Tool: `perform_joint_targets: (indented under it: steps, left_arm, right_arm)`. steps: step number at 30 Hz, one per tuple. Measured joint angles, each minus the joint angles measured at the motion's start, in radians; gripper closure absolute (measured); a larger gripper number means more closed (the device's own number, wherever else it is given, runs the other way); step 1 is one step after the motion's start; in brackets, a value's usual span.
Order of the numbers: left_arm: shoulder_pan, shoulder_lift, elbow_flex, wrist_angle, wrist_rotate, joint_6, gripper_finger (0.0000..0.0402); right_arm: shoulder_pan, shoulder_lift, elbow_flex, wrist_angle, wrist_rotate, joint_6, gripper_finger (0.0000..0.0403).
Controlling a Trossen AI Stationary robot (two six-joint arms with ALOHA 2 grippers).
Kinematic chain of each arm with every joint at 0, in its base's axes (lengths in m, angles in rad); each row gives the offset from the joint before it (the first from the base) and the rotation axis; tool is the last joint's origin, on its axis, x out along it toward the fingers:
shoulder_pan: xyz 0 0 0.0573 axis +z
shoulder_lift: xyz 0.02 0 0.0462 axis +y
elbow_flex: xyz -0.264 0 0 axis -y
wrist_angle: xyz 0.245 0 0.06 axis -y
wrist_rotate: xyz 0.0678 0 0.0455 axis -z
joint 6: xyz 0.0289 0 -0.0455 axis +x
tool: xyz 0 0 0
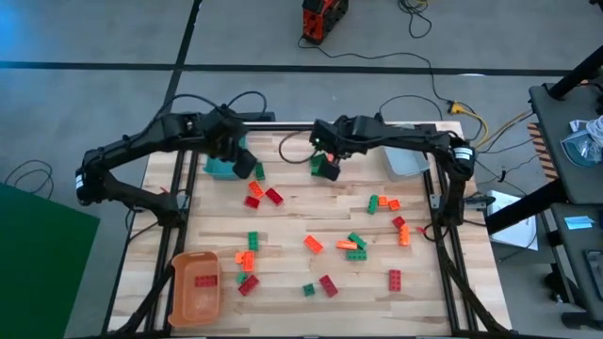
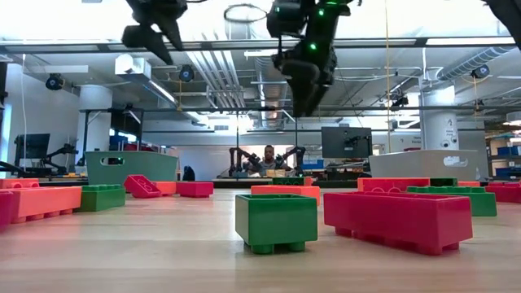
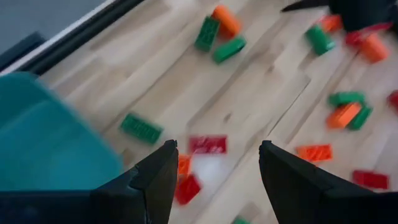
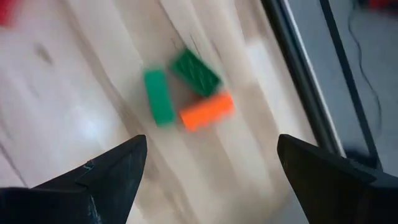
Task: Sort blocks
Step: Put the green game piece into the gray bin
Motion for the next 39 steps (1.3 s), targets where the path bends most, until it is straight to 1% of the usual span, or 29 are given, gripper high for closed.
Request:
perform_joint_targets:
  steps: [2,7,8,10,14,16,19,26,30,39]
  left_arm:
    - [0.001,-0.014,0.019,-0.029,-0.011,0.01,0.0201]
    - [0.007,-0.066,0.033,-0.067,-0.011,0.041,0.0201]
    - [0.01,-0.078,0.031,-0.071,-0.013,0.041,0.0201]
    - [0.015,-0.104,0.024,-0.074,-0.033,0.037,0.0201]
    - [0.018,-0.141,0.009,-0.073,-0.119,0.012,0.0201]
    - [0.023,-0.157,0.0,-0.073,-0.146,-0.001,0.0201]
    - [0.032,-0.177,-0.018,-0.073,-0.168,-0.007,0.0201]
    - [0.038,-0.193,-0.059,-0.071,-0.174,-0.008,0.0201]
    - [0.039,-0.193,-0.072,-0.072,-0.174,-0.008,0.0201]
    - [0.039,-0.198,-0.118,-0.067,-0.192,-0.008,0.0201]
  right_arm:
    - [-0.012,-0.004,0.0,0.055,-0.065,-0.087,0.005]
    - [-0.062,0.003,-0.038,0.121,-0.426,-0.333,0.0051]
    - [-0.072,0.005,-0.051,0.14,-0.458,-0.351,0.0051]
    - [-0.089,0.01,-0.072,0.195,-0.461,-0.379,0.0051]
    - [-0.109,0.038,-0.092,0.249,-0.401,-0.368,0.0051]
    - [-0.106,0.067,-0.102,0.245,-0.362,-0.357,0.0056]
    - [-0.098,0.11,-0.117,0.248,-0.361,-0.331,0.0067]
    - [-0.099,0.196,-0.118,0.259,-0.354,-0.295,0.0097]
    - [-0.095,0.213,-0.119,0.257,-0.354,-0.283,0.0108]
    - [-0.063,0.239,-0.119,0.25,-0.348,-0.272,0.0111]
